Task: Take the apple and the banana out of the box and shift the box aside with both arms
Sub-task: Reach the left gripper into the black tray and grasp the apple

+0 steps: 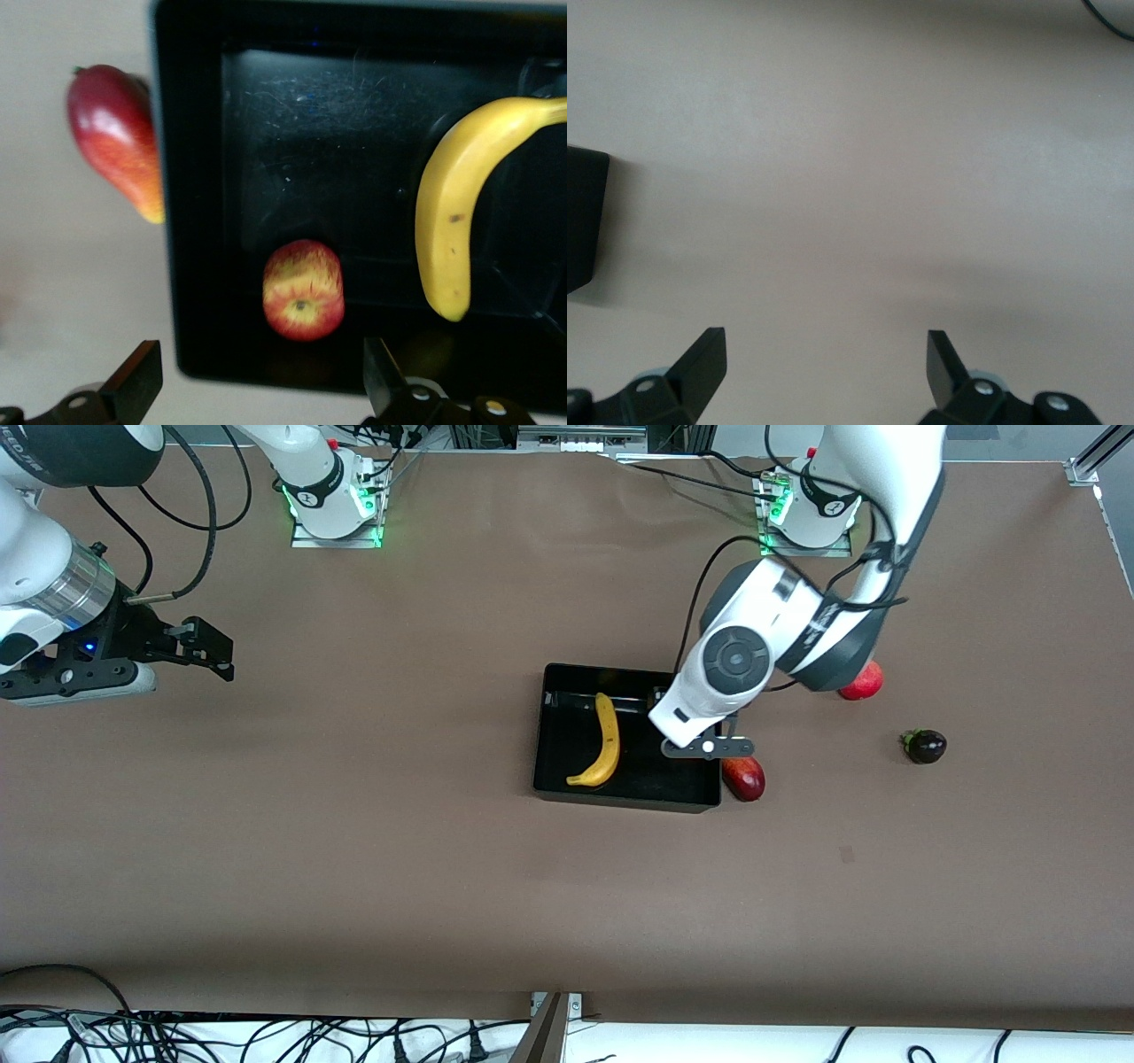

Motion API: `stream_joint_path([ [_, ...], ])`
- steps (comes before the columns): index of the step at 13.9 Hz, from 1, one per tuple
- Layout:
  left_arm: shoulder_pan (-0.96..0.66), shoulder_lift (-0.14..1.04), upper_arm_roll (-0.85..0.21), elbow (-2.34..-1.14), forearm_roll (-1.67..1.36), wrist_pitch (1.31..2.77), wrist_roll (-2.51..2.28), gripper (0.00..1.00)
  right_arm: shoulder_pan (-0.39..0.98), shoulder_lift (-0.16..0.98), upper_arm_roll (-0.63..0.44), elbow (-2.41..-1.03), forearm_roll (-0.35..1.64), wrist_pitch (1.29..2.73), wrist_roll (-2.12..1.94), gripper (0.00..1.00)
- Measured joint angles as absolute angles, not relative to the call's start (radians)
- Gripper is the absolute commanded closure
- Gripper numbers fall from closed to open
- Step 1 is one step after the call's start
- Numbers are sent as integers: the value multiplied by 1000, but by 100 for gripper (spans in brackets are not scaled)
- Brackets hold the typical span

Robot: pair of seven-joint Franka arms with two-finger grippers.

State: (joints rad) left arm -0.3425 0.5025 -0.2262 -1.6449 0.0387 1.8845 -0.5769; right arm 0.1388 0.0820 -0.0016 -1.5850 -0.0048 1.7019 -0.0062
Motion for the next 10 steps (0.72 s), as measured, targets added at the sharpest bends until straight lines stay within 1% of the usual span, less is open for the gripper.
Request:
stream_joint_path([
  [3,-362,524,-226,-1748,58,2056,-605,0,140,82,1,-1585,-5,1705,-6,0],
  [5,-380,529,-226,-1820,110,2139,-629,0,142,82,4,-1585,-5,1710,-6,0],
  [7,-393,540,-226,-1852,172,2162,-684,0,143,83,5,-1585,-5,1721,-6,0],
  [9,-412,562,-226,-1858,191,2178,-719,0,144,83,7,-1585,-5,1724,-6,0],
  [10,-422,574,-226,-1859,193,2190,-734,13,144,83,7,-1585,-5,1724,-6,0],
])
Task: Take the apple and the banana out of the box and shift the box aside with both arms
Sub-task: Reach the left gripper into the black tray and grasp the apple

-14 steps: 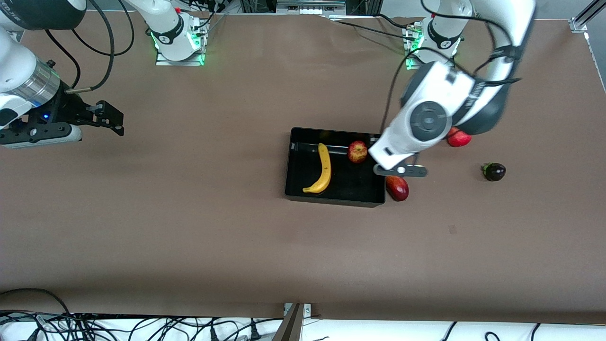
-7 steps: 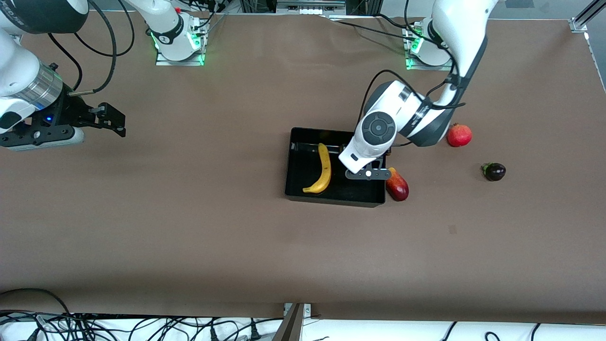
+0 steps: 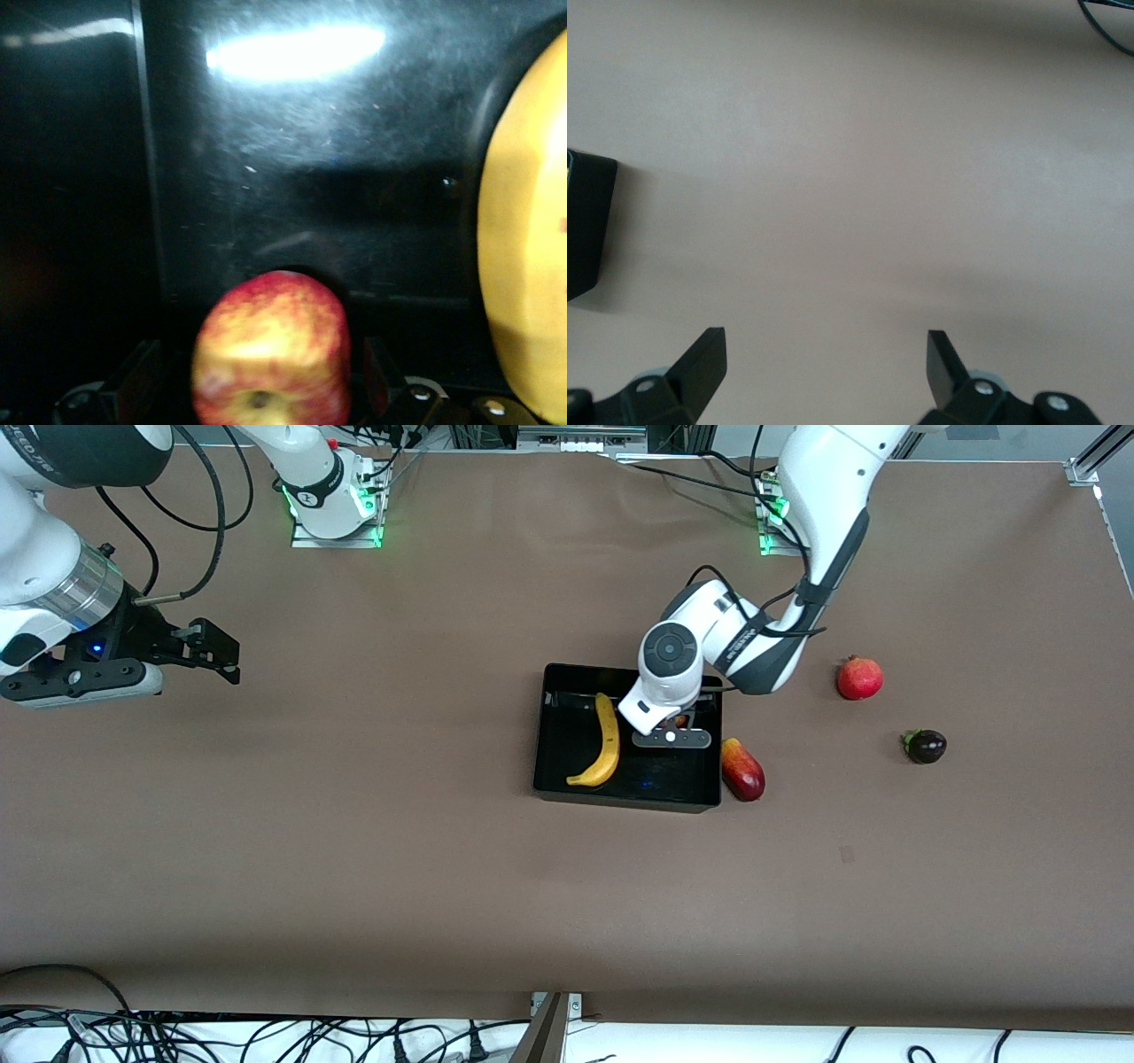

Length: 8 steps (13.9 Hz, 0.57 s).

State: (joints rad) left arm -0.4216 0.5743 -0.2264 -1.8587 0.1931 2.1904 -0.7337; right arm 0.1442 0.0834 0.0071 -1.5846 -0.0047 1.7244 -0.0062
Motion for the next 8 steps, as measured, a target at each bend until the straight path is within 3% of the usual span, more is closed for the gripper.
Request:
stream_joint_path([
  [1,-427,585,-226,-1859,194,2200,-742,56,144,83,7,-1585,-5,1725,-6,0],
  [3,-427,590,-225,-1857,194,2203,-752,87,144,85,7,-1585,-5,1725,-6,0],
  [6,-421,581,-224,-1817,194,2158,-760,89,144,88,7,-1585,-5,1726,-6,0],
  [8,-419,562,-224,-1739,187,2033,-761,87,144,88,7,-1585,-5,1726,-6,0],
])
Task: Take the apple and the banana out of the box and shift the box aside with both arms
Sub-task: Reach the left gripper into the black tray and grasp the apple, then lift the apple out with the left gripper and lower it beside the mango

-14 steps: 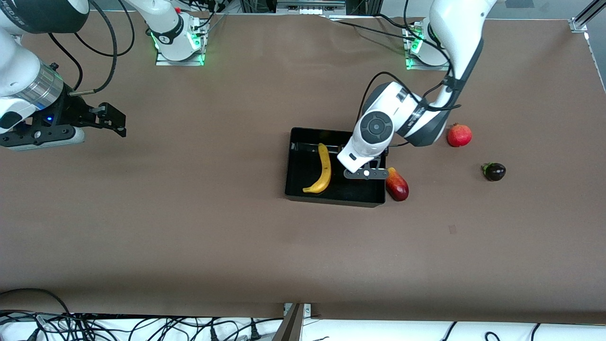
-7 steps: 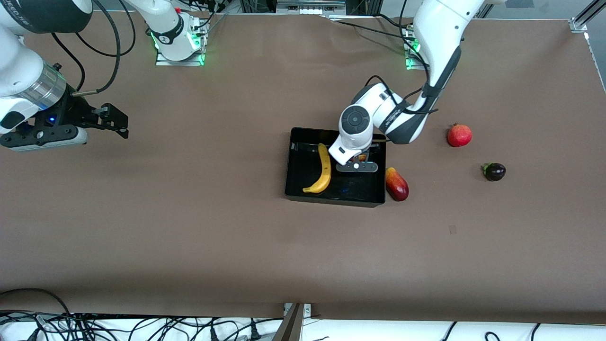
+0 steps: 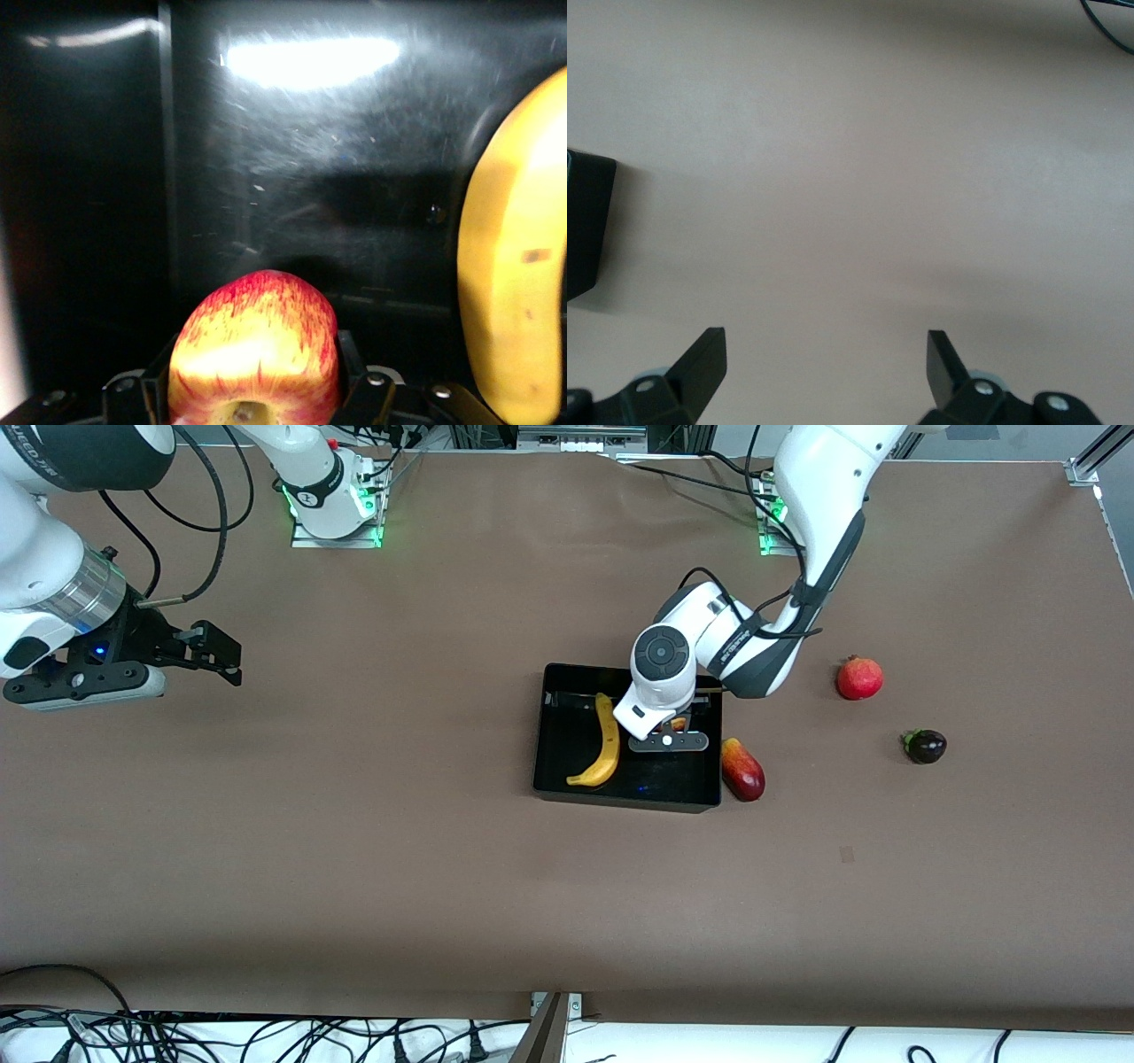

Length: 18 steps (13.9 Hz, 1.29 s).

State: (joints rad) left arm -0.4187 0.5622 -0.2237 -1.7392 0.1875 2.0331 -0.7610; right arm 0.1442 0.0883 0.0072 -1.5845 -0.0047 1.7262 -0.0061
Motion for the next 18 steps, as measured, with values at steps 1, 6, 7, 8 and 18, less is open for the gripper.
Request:
stream_joint_path([
  [1,-417,551,-223,-1689,170,1957,-761,87,144,88,7,-1585,-5,1726,-6,0],
  [6,-254,482,-215,-1557,140,1637,-504,92,144,89,8,-1584,-5,1728,-6,0],
  [7,-202,478,-212,-1565,140,1607,-401,92,145,89,8,-1584,-5,1728,-6,0],
  [8,-158,479,-208,-1583,140,1599,-321,92,146,89,8,-1584,-5,1729,-6,0],
  [18,-24,416,-216,-2116,140,2125,-131,0,148,89,10,-1584,-5,1729,-6,0],
])
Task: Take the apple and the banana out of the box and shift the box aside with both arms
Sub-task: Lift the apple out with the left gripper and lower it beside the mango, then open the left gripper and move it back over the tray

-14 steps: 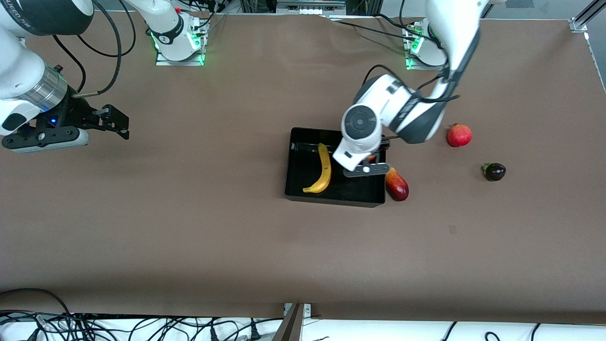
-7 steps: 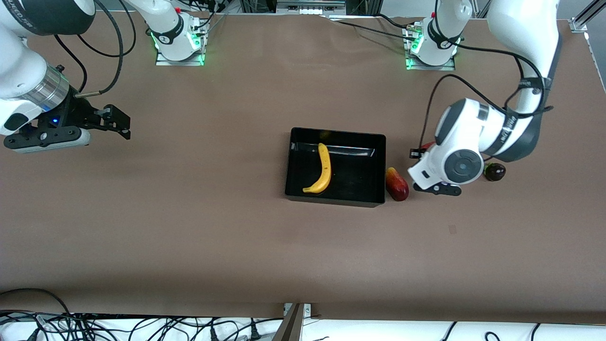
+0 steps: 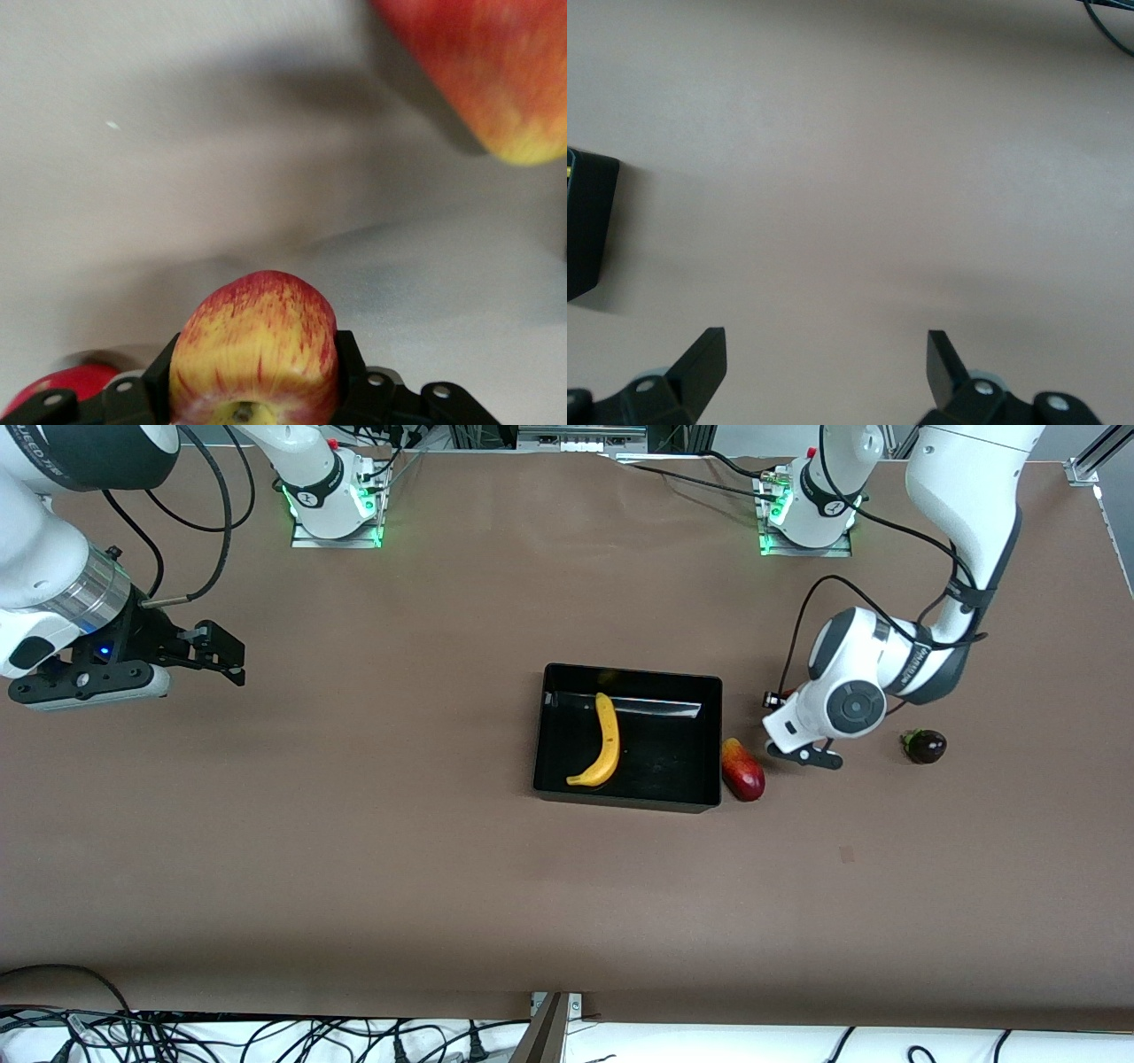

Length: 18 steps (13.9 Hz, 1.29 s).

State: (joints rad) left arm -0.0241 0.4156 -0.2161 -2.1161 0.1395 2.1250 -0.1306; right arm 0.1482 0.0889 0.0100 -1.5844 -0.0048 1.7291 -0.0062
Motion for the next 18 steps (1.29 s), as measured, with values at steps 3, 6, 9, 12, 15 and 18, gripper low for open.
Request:
stream_joint_path([
  [3,-24,396,-216,-2147,140,2149,-132,0,148,89,10,-1584,-5,1729,-6,0],
  [6,-24,371,-219,-2144,140,2150,-133,0,148,89,10,-1584,-5,1729,-6,0],
  [9,-26,333,-230,-2094,140,2090,-133,0,148,89,9,-1584,-5,1729,-6,0],
  [12,-27,296,-238,-2028,138,2011,-133,0,147,89,8,-1584,-5,1729,-6,0],
  [15,-33,284,-261,-1894,69,1920,-143,0,147,89,8,-1584,-5,1729,-6,0],
  [18,-113,326,-290,-1797,-2,1912,-226,0,147,89,8,-1584,-5,1730,-6,0],
])
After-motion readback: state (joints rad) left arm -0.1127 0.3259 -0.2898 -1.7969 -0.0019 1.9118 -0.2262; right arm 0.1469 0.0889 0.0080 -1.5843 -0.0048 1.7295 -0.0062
